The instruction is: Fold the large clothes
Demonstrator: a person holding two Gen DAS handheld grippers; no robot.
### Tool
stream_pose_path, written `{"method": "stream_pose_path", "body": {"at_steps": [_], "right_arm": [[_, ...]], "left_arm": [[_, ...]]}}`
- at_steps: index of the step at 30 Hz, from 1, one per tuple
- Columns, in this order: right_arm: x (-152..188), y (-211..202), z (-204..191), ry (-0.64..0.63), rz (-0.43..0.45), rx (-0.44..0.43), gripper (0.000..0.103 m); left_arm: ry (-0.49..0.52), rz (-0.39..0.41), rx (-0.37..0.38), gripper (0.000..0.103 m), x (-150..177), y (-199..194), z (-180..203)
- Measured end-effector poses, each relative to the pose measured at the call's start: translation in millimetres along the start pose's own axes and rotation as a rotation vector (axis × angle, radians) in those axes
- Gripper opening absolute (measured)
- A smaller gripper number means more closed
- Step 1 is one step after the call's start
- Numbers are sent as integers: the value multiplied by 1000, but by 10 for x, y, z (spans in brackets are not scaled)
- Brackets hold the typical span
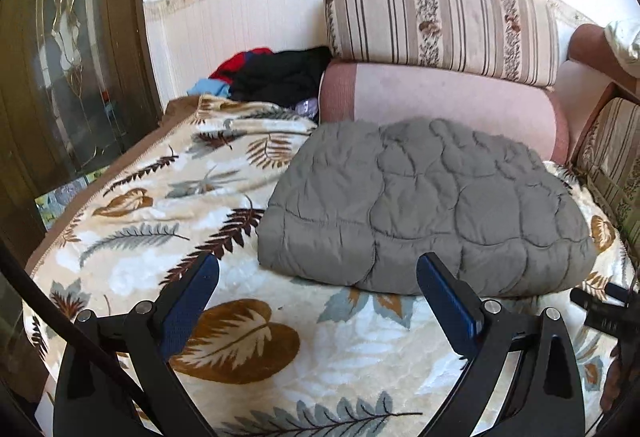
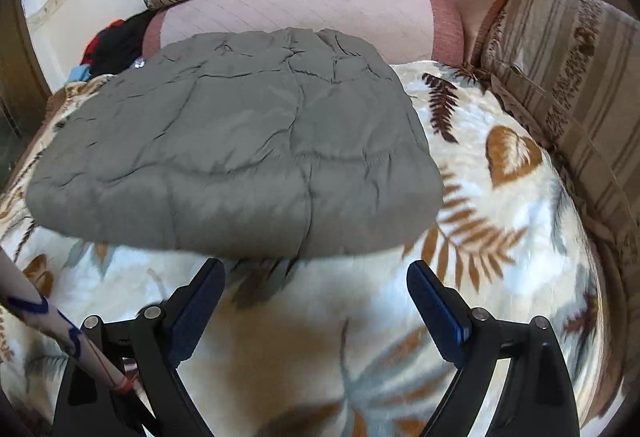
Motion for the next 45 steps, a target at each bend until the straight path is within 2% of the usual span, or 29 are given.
{"method": "stream_pose_path", "body": {"at_steps": [9,13,18,21,27,33,37,40,45], "right_arm": [[274,-487,-323,-46,59,-44,95],[334,-668,-400,-61,102,-27,95],[350,-866,-328,-10,196,-2,95],[393,-678,-311,-48,124,46,95],[495,-506,-171,31,39,7,95],[506,-528,-176,38,52,-5,95],[512,-565,-310,-3,83,-6,95],[394,-552,-465,-68,102,-3,95],[-200,-498,-841,-176,201,-6,95]], "left_arm": [[21,-3,16,99,119,-303,-20],[3,-47,19,99,218,-315,-77],[-30,-130,7,99,324,-212,-198],[-49,-154,-7,99,336,-149,-273],[-54,-160,-16,99,369,-115,-291],[-19,-127,-37,99,376,-151,-174],[16,-114,-33,99,409,-182,-95],[35,-113,-34,99,432,-191,-89],[21,-100,-46,99,418,-202,-175]]}}
Point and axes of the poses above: each gripper's, at about its wrist camera, not at the fingertips, and y roughly the way its jaws point, z to its right, x to its underside, the point moved 4 cm from there along y, roughly the way its jaws point, and after that the axes turned 1 degree about -y, right-handed, at the moved point
